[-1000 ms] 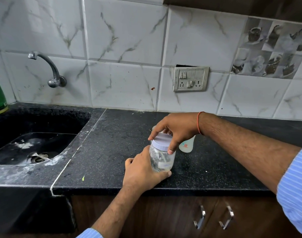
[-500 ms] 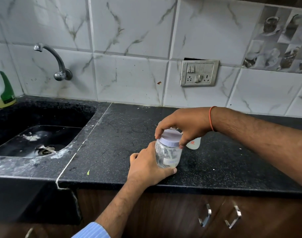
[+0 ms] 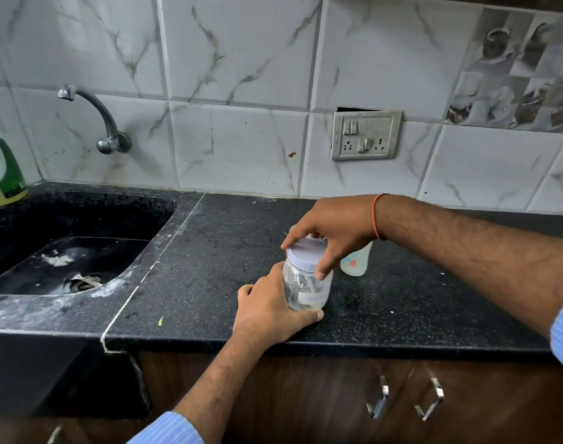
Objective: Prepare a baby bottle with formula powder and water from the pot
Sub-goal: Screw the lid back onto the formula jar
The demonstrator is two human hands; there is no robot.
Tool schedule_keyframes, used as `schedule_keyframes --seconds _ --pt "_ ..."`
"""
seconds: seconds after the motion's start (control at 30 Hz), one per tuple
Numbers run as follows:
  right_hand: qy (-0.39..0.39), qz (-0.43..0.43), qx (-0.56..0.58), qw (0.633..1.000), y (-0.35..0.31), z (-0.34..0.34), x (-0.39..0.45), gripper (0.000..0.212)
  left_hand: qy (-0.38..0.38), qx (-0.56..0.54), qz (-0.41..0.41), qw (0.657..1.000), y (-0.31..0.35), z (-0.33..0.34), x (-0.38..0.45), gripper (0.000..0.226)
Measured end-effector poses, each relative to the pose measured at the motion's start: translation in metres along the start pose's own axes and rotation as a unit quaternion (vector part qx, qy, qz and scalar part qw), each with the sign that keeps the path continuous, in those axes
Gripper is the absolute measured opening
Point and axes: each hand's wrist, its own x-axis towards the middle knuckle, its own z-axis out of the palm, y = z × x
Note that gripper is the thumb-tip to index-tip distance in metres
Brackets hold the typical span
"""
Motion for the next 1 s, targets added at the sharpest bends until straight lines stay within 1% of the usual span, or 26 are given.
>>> schedule_keyframes --seconds 0.1,0.27,0.4,0.63,0.77,1.0 --pt "0.013 0.018 -0.017 1.000 -0.002 0.003 0.002 0.080 -0.008 0.003 -0.003 1.000 -0.001 0.000 0.001 0.101" --pt "0.001 0.014 -0.038 0.999 -0.002 0.003 0.008 0.078 -0.003 0.004 -0.001 1.000 -0.001 0.000 0.001 0.096" --pt "-0.006 -0.002 -0.019 1.000 0.003 0.000 0.008 0.074 0.001 0.000 -0.002 1.000 0.000 0.000 0.001 0.096" --pt "0.005 -0.025 0.080 0.996 0.013 -0.002 0.001 0.079 0.007 -0.003 -0.002 1.000 0.000 -0.001 0.001 0.103" --pt "0.000 -0.014 0.087 0.996 0.013 -0.007 0.001 0.077 0.006 0.002 -0.007 1.000 0.000 -0.001 0.001 0.103" --pt "-0.002 0.006 0.054 0.999 0.005 0.000 0.003 0.067 0.009 0.003 -0.008 1.000 0.001 -0.001 0.000 0.100"
